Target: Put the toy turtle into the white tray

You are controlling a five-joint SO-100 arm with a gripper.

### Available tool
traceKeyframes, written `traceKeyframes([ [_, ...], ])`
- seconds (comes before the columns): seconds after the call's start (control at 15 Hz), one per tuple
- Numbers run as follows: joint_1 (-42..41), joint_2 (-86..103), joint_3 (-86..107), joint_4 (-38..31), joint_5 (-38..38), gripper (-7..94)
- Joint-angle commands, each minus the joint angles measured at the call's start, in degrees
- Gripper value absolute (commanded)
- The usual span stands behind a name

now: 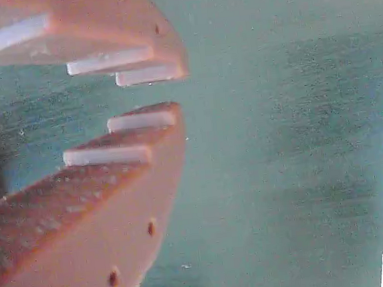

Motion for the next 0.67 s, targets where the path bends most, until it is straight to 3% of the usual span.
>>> traceKeyframes([
  [0.0,-0.70,0.35,-0.18,1.05,0.62,-1],
  [0.4,-1.76,0.35,-0.18,1.05,-0.26,-1],
  [0.6,-2.29,-8.53,-1.93,-4.22,-0.26,-1],
])
